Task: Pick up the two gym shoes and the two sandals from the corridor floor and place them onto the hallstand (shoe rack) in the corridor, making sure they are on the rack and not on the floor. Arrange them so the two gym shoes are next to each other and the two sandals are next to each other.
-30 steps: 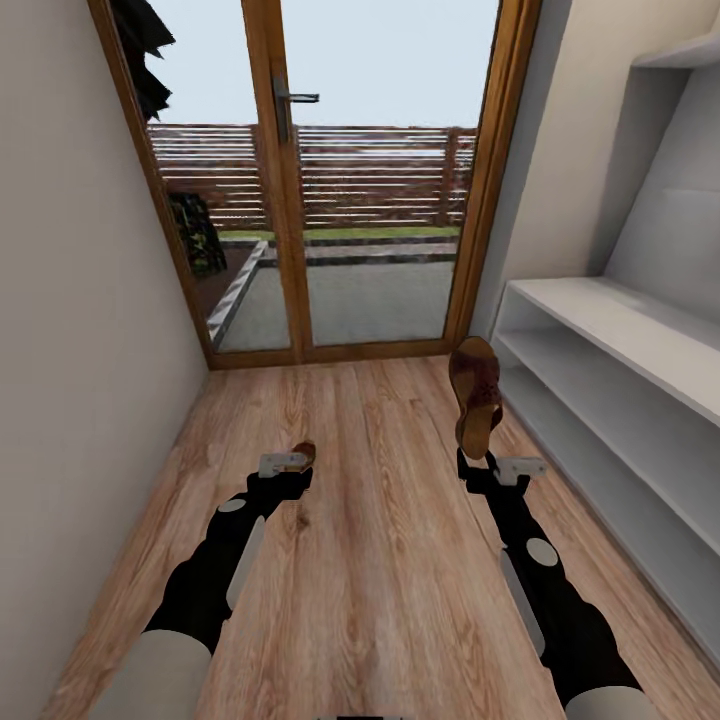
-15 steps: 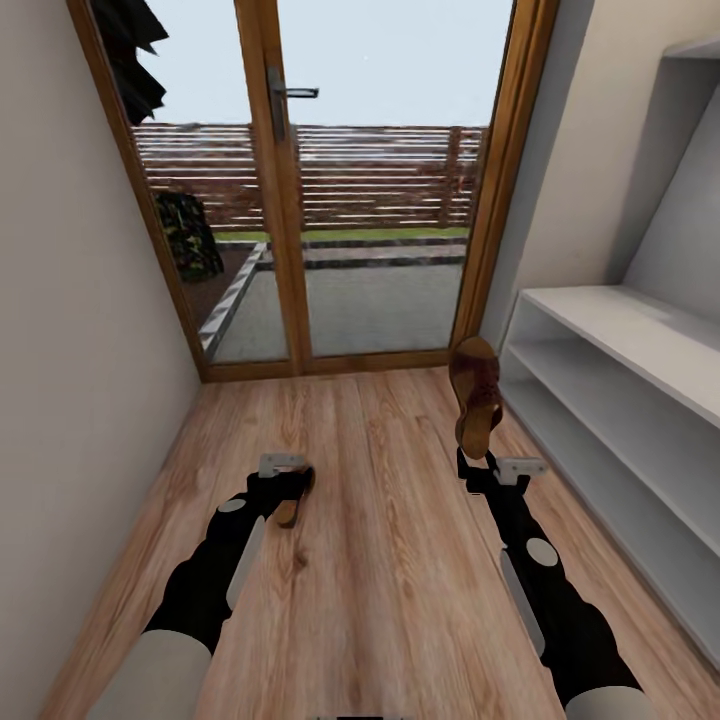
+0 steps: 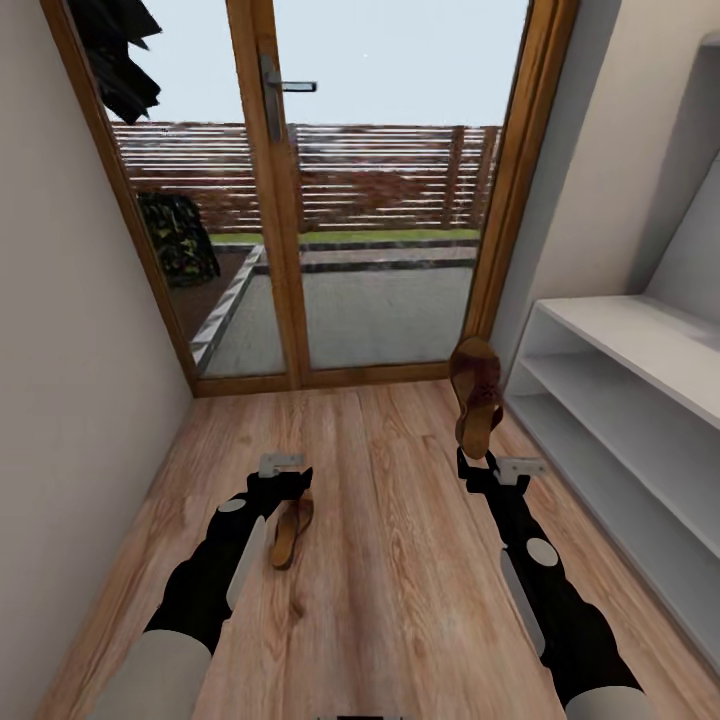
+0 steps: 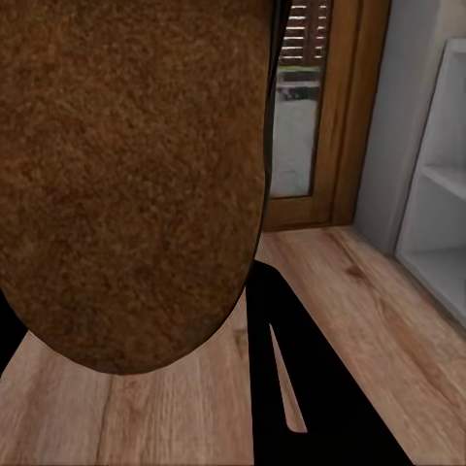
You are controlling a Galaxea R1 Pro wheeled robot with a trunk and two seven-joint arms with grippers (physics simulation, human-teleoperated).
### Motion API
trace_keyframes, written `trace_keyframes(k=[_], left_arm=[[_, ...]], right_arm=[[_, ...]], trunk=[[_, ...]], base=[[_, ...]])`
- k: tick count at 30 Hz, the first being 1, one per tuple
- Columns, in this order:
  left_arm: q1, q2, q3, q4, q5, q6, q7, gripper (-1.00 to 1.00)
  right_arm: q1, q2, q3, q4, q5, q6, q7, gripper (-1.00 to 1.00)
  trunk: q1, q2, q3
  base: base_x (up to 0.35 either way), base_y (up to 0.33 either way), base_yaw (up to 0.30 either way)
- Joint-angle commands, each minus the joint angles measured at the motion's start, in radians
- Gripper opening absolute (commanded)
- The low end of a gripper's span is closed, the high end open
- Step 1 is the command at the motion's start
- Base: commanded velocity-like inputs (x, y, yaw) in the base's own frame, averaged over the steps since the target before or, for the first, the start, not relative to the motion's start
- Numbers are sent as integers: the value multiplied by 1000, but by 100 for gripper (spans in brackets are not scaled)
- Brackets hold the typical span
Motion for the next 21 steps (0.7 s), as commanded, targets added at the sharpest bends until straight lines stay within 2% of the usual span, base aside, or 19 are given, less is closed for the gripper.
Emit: trace_keyframes(k=[1, 8, 17, 21], left_arm=[[0, 0, 0, -1, 1, 5, -1, 100], [0, 0, 0, -1, 1, 17, -1, 100], [0, 0, 0, -1, 1, 19, -1, 100], [0, 0, -1, -1, 1, 19, -1, 100]], right_arm=[[0, 0, 1, 0, -4, -2, -3, -100], [0, 0, 1, -2, -4, -2, -3, -100], [0, 0, 1, -2, -6, -2, -2, -100], [0, 0, 1, -2, -7, -2, -3, -100]], trunk=[[0, 0, -1], [0, 0, -1], [0, 0, -1], [0, 0, -1]], base=[[345, 110, 0], [310, 166, 0], [67, 40, 0], [204, 108, 0]])
